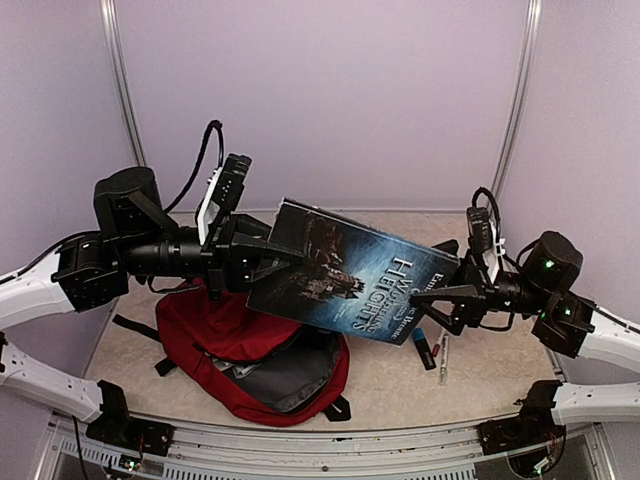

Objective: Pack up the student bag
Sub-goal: Pass from the left arm to the right

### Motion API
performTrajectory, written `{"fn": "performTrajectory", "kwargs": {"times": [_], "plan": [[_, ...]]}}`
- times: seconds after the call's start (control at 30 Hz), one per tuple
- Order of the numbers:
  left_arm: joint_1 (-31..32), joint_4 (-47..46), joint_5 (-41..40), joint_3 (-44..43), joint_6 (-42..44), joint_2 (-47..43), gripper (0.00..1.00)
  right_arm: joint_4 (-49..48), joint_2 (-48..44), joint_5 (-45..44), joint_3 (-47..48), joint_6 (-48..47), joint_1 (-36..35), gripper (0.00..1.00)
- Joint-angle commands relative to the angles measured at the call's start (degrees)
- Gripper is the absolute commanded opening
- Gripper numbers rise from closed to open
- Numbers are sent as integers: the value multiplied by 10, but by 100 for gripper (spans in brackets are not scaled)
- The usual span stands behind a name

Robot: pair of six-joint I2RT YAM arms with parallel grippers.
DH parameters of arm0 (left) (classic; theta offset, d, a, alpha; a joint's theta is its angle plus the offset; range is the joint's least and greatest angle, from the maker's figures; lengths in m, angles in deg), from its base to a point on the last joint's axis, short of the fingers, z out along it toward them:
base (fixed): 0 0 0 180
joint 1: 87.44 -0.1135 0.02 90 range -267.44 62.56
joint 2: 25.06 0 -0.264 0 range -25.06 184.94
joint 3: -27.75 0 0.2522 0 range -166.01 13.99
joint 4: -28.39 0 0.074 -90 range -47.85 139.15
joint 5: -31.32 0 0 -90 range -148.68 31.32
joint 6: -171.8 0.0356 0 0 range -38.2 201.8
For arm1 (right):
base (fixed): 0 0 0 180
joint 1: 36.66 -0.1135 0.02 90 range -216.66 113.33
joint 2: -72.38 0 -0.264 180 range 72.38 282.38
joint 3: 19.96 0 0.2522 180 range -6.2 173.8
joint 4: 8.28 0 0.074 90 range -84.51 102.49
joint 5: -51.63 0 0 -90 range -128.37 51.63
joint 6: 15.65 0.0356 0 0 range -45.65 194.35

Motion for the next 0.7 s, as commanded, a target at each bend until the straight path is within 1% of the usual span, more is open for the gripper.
{"fn": "performTrajectory", "kwargs": {"times": [0.0, 0.1, 0.13, 0.3, 0.33, 0.37, 0.43, 0.47, 0.53, 0.57, 0.6, 0.67], "plan": [[3, -153, 5, 5, -23, -28, 0, -114, 1, 49, -28, 67, 3, 87], [3, -162, 7, 7, -27, -21, 0, -146, 15, 68, -34, 84, 3, 69], [3, -164, 12, 7, -29, -18, 0, -161, 22, 76, -34, 96, 2, 65], [3, -164, 13, 10, -32, -8, 0, -185, 42, 105, -24, 105, 2, 48], [3, -164, 11, 11, -31, -8, 0, -187, 42, 107, -24, 107, 2, 43], [3, -164, 9, 12, -31, -8, 0, -189, 44, 112, -23, 109, 2, 36], [3, -162, 6, 13, -31, -6, 0, -180, 47, 123, -19, 111, 2, 9], [3, -159, 4, 13, -29, -4, 0, -163, 48, 126, -14, 109, 2, 0], [3, -142, -9, 10, -24, 2, 0, -112, 41, 112, -2, 96, 2, 0], [2, -127, -22, 8, -19, 5, 0, -87, 32, 91, 0, 90, 2, 0], [2, -103, -42, 3, -13, 9, 14, -64, 22, 71, 1, 85, 3, 0], [2, -24, -118, -19, 1, 21, 63, -27, -4, 36, 0, 83, 5, 0]]}}
